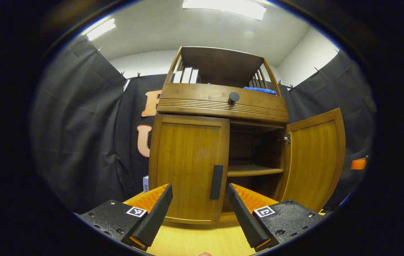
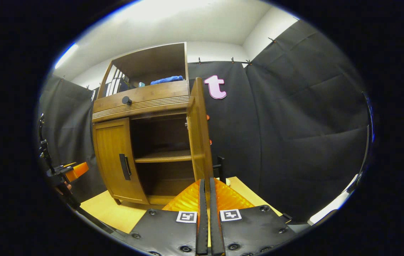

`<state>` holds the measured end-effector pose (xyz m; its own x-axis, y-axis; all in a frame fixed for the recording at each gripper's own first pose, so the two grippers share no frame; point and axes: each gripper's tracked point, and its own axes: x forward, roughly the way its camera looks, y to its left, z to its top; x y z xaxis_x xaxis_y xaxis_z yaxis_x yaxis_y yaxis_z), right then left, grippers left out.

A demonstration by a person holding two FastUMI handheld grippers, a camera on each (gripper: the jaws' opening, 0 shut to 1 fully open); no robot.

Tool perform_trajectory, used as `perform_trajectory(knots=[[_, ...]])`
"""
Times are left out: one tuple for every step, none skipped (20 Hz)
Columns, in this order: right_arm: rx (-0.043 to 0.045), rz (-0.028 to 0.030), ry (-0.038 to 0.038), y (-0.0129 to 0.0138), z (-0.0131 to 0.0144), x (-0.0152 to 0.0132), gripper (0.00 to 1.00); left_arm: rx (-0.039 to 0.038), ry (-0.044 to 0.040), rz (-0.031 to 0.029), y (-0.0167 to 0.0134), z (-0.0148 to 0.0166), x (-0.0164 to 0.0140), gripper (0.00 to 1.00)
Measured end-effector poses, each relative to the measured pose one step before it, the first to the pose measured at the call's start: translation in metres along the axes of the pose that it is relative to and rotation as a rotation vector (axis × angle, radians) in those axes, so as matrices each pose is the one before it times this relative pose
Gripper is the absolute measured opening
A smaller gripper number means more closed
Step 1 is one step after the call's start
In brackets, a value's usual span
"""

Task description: Open the right door of the double-door shoe cabinet with the right hand, and open the left door with the left hand.

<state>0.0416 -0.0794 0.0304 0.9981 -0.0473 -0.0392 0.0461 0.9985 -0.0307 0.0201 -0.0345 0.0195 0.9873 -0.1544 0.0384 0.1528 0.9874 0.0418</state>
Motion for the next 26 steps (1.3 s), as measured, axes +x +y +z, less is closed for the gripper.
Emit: perform_trajectory(knots=[[-0.0018, 0.00897, 0.0013, 0.0087, 0.001, 0.00056, 0.1, -0.01163, -0.00662, -0.01076, -0.00685, 0.00086, 0.00357, 0.93], [-0.0062, 0.01282, 0.00476, 0.00891, -0.00043, -0.00166, 0.1, -0.01121, -0.00763, -0.01542, -0.00693, 0.00311, 0.00643, 0.94], [-0.00631, -0.00037, -0.0012, 0.00652, -0.00048, 0.00161, 0.11, -0.00416, -0.00753, -0.00975, -0.00439, 0.00395, 0.00673, 0.94], [-0.00701, -0.00188, -0.00072, 0.00496, -0.00109, 0.00253, 0.1, 0.0026, -0.00722, -0.00122, -0.00137, 0.0029, 0.0064, 0.92], [-0.00191, 0.02115, 0.00202, 0.01134, -0.00264, 0.00154, 0.11, 0.00153, -0.00385, 0.00138, -0.00035, 0.00215, 0.00657, 0.91], [0.00022, 0.018, 0.00114, 0.01003, -0.00186, 0.00357, 0.19, -0.00302, -0.00123, -0.0038, -0.00389, 0.00017, 0.00592, 0.92], [0.00071, 0.01854, -0.00158, 0.00959, -0.00248, 0.00161, 0.27, -0.00764, 0.00557, -0.00723, -0.00338, -0.00151, 0.00583, 0.92], [-0.00136, 0.00334, -0.00033, 0.00645, 0.00016, 0.00412, 0.26, -0.00684, 0.01324, -0.01015, -0.00247, -0.00443, 0.00751, 0.92], [-0.00347, 0.00566, -0.00089, 0.00235, -0.00089, 0.00171, 0.4, -0.00095, 0.01601, -0.01275, -0.00149, -0.00353, 0.00992, 0.92], [-0.00371, 0.00489, 0.00125, 0.00272, 0.00182, -0.00017, 0.53, 0.00494, 0.01801, -0.00673, -0.00128, -0.00517, 0.00934, 0.94], [-0.0004, 0.00026, -0.00641, 0.00103, -0.0022, 0.00202, 0.66, 0.00947, 0.01247, -0.00122, -0.0011, -0.00462, 0.00854, 0.94], [0.00115, 0.00478, -0.00613, 0.00169, 0.00279, -0.00381, 0.8, 0.01108, 0.0054, 0.00142, 0.00091, -0.00278, 0.01085, 0.92], [0.00318, 0.00364, -0.00379, 0.00084, 0.00107, 0.00239, 0.93, 0.0094, 0.00275, -0.00129, -0.00141, -0.00459, 0.01249, 0.94], [0.00444, 0.00228, 0.00377, -0.00028, -0.00164, 0.00034, 0.95, 0.00636, 0.01022, 0.00425, 0.00014, -0.00691, 0.01252, 0.95], [0.00527, -0.00372, 0.00312, -0.00226, 0.00017, 0.00096, 0.97, 0.00023, 0.01035, 0.00293, -0.00043, -0.00904, 0.01126, 0.94], [0.00419, -0.00224, 0.00408, -0.00202, -0.00114, -0.00142, 0.97, -0.00311, 0.00549, -0.00301, -0.00071, -0.00783, 0.01293, 0.95], [0.00246, -0.00168, 0.00395, -0.0007, -0.00073, 0.00068, 0.97, 0.00021, 0.01248, 0.00146, 0.0007, -0.00873, 0.0101, 0.92], [-0.00129, -0.00461, 0.00232, -0.00189, 0.00058, 0.00042, 0.98, 0.00551, 0.01273, 0.00146, 0.00114, -0.00924, 0.00778, 0.94], [-0.00483, -0.00516, 0.00101, -0.00202, 0.00048, 0.00004, 0.99, 0.00875, 0.01118, 0.00191, 0.00094, -0.00629, 0.00826, 0.92], [-0.0053, -0.00378, 0.00113, -0.00138, 0.00089, 0.00119, 0.99, 0.00736, 0.01034, 0.00563, 0.00145, -0.00638, 0.00926, 0.91], [-0.00492, -0.00274, 0.00217, -0.00039, 0.00007, 0.00101, 0.95, 0.00547, 0.01056, 0.00447, 0.00048, -0.00624, 0.00747, 0.91], [-0.00431, 0.00006, 0.00007, 0.00052, 0.00071, 0.00147, 0.99, 0.00259, 0.00994, 0.00048, -0.00016, -0.0056, 0.00636, 0.9], [-0.00318, 0.00135, -0.00098, 0.00039, 0.00269, 0.00426, 0.98, 0.00086, 0.00827, 0.00138, -0.00004, -0.00431, 0.0042, 0.9], [-0.00215, 0.00233, 0.00016, 0.00096, 0.001, 0.00161, 0.98, -0.00117, 0.01121, 0.005, 0.00055, -0.00479, 0.00614, 0.9], [-0.00243, 0.00442, 0.00163, 0.00188, 0.00031, 0.00135, 0.98, -0.00498, 0.00962, 0.00302, 0.00118, -0.00443, 0.00525, 0.9], [-0.00309, 0.00489, -0.00154, 0.00228, 0.00093, 0.00208, 0.98, -0.00649, 0.00838, -0.00241, -0.00006, -0.00482, 0.00458, 0.9]])
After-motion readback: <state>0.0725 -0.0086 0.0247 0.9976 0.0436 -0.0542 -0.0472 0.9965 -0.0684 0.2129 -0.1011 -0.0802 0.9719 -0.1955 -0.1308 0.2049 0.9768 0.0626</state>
